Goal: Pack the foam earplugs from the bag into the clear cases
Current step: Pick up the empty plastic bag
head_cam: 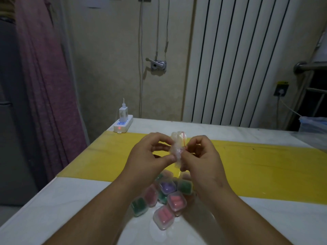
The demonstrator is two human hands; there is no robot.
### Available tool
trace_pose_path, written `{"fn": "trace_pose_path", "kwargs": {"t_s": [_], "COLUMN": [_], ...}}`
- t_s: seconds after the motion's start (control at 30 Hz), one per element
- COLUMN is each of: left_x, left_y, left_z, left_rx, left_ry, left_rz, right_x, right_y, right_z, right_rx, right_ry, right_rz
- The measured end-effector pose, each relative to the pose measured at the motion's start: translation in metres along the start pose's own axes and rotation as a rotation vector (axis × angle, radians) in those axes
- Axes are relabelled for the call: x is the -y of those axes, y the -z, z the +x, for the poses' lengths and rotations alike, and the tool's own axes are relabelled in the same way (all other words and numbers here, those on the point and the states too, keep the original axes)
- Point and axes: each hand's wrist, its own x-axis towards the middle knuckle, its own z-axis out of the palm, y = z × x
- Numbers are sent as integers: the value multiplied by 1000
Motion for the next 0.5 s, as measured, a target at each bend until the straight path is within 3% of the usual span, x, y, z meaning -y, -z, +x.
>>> {"fn": "trace_pose_path", "kwargs": {"t_s": [0.13, 0.37, 0.5], "left_x": [-1, -7, -8], "left_y": [-6, 0, 22], "left_z": [-4, -4, 6], "left_rx": [72, -120, -214], "left_ry": [-5, -66, -34], "left_rz": [37, 44, 29], "right_x": [-3, 5, 2], "right_y": [2, -6, -11], "right_z": [0, -6, -3], "right_rx": [-67, -52, -30], "right_ry": [-4, -5, 47], "right_rz": [23, 175, -124]}}
